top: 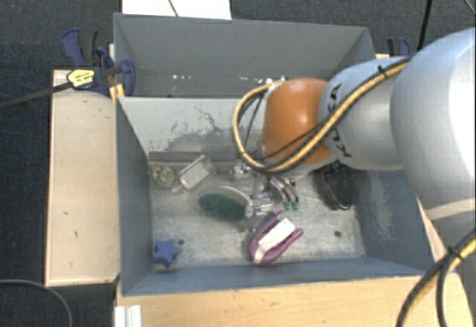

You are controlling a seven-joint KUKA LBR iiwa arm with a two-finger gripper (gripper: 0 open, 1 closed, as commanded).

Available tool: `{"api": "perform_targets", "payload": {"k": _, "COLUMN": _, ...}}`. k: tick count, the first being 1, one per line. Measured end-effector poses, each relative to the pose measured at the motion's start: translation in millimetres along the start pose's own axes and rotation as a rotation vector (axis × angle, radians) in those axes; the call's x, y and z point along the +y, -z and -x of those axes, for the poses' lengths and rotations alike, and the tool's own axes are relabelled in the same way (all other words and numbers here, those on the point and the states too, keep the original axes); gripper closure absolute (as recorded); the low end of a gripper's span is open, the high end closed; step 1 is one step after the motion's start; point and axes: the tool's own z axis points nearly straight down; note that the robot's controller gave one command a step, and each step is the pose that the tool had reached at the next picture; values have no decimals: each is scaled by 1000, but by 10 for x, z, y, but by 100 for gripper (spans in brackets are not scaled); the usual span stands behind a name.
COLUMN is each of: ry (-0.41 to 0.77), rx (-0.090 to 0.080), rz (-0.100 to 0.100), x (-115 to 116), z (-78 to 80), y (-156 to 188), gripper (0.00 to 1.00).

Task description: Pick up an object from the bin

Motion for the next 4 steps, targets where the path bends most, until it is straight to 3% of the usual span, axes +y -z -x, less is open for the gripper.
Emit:
{"api": "perform_targets", "payload": {"k": 1, "ry": -72, "rx": 0, "rz": 1, "x": 118, "z": -96, "y": 299, "gripper": 0}}
{"api": "perform_targets", "payload": {"k": 2, "ry": -196, "rx": 2, "rz": -1, "x": -108, "z": -96, "y": 285, "gripper": 0}}
{"api": "perform_targets", "payload": {"k": 3, "ry": -268, "rx": 0, "rz": 0, "x": -189, "z": -22, "y": 4, "gripper": 0}}
{"api": "perform_targets", "payload": {"k": 4, "ry": -265, "rx": 0, "rz": 0, "x": -186, "z": -6, "y": 21, "gripper": 0}}
